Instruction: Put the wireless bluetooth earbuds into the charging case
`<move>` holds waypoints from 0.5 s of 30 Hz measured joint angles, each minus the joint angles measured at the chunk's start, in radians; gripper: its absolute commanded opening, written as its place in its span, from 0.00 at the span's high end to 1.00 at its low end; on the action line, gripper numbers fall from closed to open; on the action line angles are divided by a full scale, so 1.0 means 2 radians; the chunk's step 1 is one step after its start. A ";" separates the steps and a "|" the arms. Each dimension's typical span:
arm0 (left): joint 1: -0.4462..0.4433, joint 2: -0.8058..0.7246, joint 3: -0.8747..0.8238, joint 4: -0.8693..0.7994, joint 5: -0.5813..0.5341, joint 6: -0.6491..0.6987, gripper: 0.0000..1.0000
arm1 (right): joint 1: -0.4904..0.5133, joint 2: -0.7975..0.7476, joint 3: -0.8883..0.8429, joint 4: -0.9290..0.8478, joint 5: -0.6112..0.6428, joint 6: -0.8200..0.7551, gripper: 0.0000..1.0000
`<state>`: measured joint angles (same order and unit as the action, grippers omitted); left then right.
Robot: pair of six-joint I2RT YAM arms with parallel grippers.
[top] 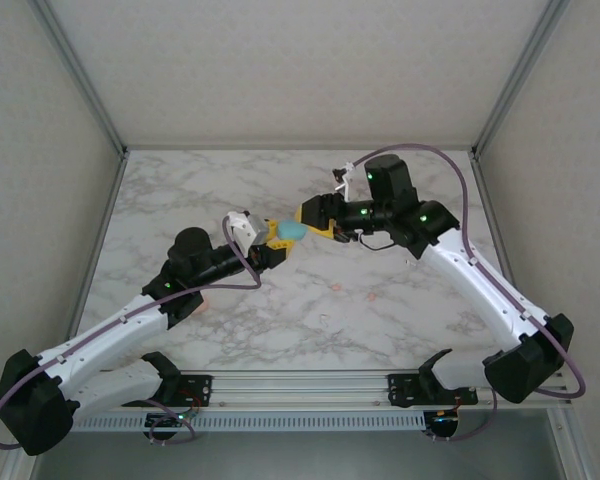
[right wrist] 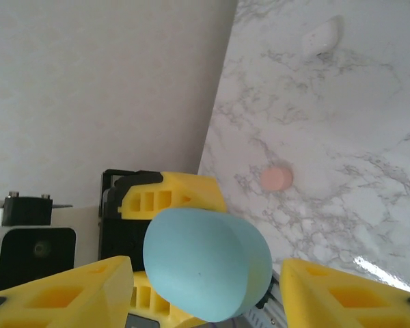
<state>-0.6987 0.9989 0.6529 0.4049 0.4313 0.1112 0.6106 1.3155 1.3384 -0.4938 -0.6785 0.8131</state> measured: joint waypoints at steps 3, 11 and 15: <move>0.000 0.000 0.001 0.011 0.000 -0.005 0.71 | -0.006 -0.003 -0.018 0.027 -0.017 0.019 0.39; 0.000 0.003 0.013 0.024 0.000 -0.015 0.71 | -0.007 0.001 -0.049 0.112 -0.069 0.082 0.46; 0.000 0.008 0.014 0.031 0.000 -0.015 0.71 | -0.008 0.009 -0.054 0.147 -0.086 0.107 0.49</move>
<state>-0.6987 1.0153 0.6811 0.4679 0.4316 0.0814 0.5953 1.3334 1.2297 -0.1997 -0.8505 1.0271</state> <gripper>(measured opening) 0.332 0.518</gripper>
